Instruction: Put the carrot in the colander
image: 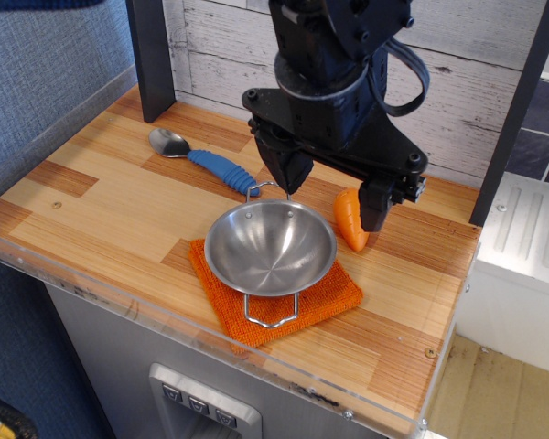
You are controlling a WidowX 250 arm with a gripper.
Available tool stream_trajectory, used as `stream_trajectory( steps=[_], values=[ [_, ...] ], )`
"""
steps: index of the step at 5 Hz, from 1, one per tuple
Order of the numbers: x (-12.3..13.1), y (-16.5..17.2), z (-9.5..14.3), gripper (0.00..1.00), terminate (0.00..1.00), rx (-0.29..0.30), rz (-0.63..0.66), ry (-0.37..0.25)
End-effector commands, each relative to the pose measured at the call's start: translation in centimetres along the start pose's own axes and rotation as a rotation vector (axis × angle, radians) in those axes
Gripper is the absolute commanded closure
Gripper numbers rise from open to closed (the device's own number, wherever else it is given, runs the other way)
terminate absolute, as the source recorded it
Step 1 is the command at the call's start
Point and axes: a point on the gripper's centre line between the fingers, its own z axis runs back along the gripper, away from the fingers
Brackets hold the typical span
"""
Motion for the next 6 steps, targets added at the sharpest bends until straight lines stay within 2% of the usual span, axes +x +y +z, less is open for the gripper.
stream_trajectory(
  steps=[1, 2, 3, 4, 5, 6],
  values=[
    [0.0, 0.0, 0.0, 0.00, 0.00, 0.000, 0.000, 0.000],
    [4.0, -0.8, -1.0, 0.00, 0.00, 0.031, 0.130, -0.031],
    [7.2, -0.7, -1.0, 0.00, 0.00, 0.051, 0.154, -0.073],
    [9.8, -0.2, -1.7, 0.00, 0.00, 0.074, 0.142, -0.083],
    [11.5, 0.8, -3.5, 0.00, 0.00, 0.113, 0.169, -0.059],
    [11.9, 1.2, -5.2, 0.00, 0.00, 0.135, 0.162, -0.025]
  ],
)
